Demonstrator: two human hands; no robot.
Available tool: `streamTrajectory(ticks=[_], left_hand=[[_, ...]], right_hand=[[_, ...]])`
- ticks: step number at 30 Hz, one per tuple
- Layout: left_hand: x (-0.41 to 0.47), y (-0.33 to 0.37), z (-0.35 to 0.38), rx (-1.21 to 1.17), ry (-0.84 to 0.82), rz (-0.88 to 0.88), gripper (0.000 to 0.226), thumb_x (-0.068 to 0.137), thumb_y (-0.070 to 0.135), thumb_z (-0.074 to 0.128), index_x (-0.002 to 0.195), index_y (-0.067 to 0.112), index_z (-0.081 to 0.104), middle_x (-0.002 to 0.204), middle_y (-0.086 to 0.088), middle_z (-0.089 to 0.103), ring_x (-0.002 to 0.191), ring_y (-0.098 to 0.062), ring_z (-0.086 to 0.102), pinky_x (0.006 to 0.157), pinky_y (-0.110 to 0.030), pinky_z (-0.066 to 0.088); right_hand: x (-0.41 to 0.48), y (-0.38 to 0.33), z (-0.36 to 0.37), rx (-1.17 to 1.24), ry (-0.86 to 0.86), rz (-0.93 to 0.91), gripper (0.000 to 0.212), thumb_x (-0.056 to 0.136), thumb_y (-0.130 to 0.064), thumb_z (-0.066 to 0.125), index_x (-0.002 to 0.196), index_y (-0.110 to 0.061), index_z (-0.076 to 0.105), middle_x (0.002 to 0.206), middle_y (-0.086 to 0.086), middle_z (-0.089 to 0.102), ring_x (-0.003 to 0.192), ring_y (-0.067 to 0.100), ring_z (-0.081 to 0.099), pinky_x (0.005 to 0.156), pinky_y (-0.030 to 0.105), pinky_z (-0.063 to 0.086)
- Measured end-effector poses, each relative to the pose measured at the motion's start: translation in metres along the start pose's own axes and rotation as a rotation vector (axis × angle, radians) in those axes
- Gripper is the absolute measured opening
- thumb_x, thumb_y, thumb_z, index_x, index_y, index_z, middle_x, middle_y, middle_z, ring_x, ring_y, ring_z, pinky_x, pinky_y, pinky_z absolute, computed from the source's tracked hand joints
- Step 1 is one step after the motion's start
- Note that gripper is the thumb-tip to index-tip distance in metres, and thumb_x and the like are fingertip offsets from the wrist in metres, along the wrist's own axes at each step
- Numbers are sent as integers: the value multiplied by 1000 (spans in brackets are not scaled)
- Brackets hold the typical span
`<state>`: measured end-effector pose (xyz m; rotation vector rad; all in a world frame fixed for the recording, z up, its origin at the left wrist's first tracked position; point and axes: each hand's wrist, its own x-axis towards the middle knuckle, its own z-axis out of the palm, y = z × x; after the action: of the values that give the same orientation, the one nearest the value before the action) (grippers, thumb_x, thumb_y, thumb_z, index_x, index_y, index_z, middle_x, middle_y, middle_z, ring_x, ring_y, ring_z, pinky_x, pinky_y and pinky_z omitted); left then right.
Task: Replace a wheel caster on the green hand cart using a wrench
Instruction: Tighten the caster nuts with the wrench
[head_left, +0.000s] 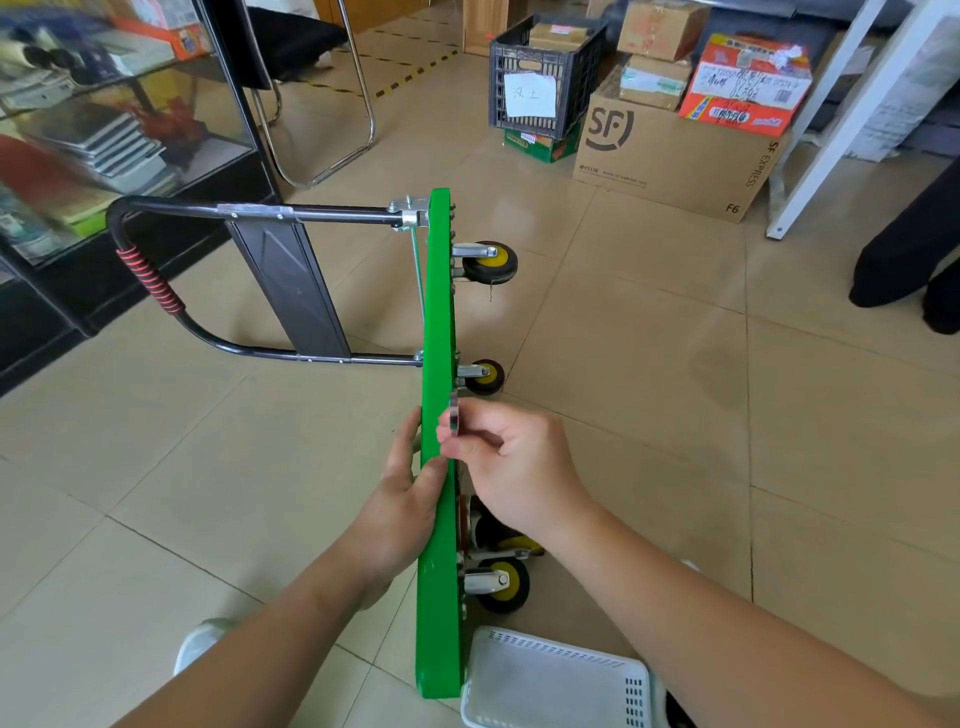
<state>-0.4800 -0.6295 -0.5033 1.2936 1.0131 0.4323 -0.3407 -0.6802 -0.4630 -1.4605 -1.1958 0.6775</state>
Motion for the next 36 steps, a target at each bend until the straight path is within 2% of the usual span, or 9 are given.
streamTrajectory(ticks=[5, 10, 13, 19, 22, 24, 26, 31, 36], left_hand=[[3, -6, -1, 11, 2, -19, 55, 110, 35, 40, 153, 61, 15, 98, 17, 59, 115, -47, 61, 96, -65, 52], [1, -5, -1, 3, 13, 13, 58, 112, 31, 38, 157, 55, 11, 90, 31, 53, 103, -23, 62, 102, -56, 52], [1, -3, 0, 0, -15, 10, 58, 111, 33, 37, 157, 56, 9, 107, 37, 53, 113, -29, 66, 101, -56, 53], [-1, 0, -1, 0, -39, 25, 60, 111, 36, 38, 154, 62, 5, 146, 27, 39, 113, -22, 67, 98, -52, 56], [-1, 0, -1, 8, -27, 22, 58, 111, 35, 38, 148, 69, 9, 137, 25, 46, 110, -31, 68, 94, -57, 57], [-1, 2, 0, 15, -11, 8, 56, 111, 33, 38, 143, 73, 14, 114, 23, 55, 109, -44, 65, 90, -64, 55], [-3, 3, 1, 21, -6, 11, 54, 111, 34, 38, 142, 73, 18, 107, 18, 58, 110, -48, 63, 89, -66, 54], [-5, 7, 4, 8, -4, 31, 49, 111, 38, 39, 139, 75, 22, 120, 16, 56, 108, -41, 66, 88, -61, 57], [-3, 3, 3, 27, 12, 68, 51, 111, 34, 38, 138, 76, 26, 143, 11, 48, 111, -27, 66, 96, -54, 56]], right_hand=[[36, -2, 3, -12, 11, 187, 35, 86, -8, 74, 79, -42, 74, 88, -14, 77, 89, 7, 74, 92, 35, 58], [70, -1, 1, 107, -28, 459, 17, 90, -2, 70, 105, -8, 72, 82, -2, 73, 70, 11, 73, 69, 28, 58], [74, -7, 0, 92, -67, 495, 18, 91, -2, 69, 109, -4, 70, 86, 4, 72, 71, 14, 72, 66, 27, 58], [56, -22, -16, 135, 28, 304, 16, 92, -4, 69, 96, -20, 70, 88, -1, 76, 79, 8, 75, 77, 25, 58], [28, -32, -28, 137, 30, 96, 19, 89, -4, 72, 92, -22, 74, 94, -2, 78, 93, 13, 75, 90, 31, 58], [0, -29, -28, 121, 14, 18, 18, 88, 0, 71, 92, -17, 76, 94, -1, 78, 94, 14, 74, 92, 29, 57], [-25, -20, -23, 100, 44, -26, 21, 86, 4, 72, 95, -14, 77, 96, 0, 78, 95, 13, 74, 91, 25, 56], [-47, 3, -8, 77, 127, -182, 22, 87, -7, 69, 104, -19, 76, 103, 1, 77, 97, 15, 74, 82, 38, 62], [-48, 12, -2, -6, 148, -219, 32, 87, 12, 67, 105, -12, 75, 101, 3, 77, 92, 12, 75, 75, 36, 64]])
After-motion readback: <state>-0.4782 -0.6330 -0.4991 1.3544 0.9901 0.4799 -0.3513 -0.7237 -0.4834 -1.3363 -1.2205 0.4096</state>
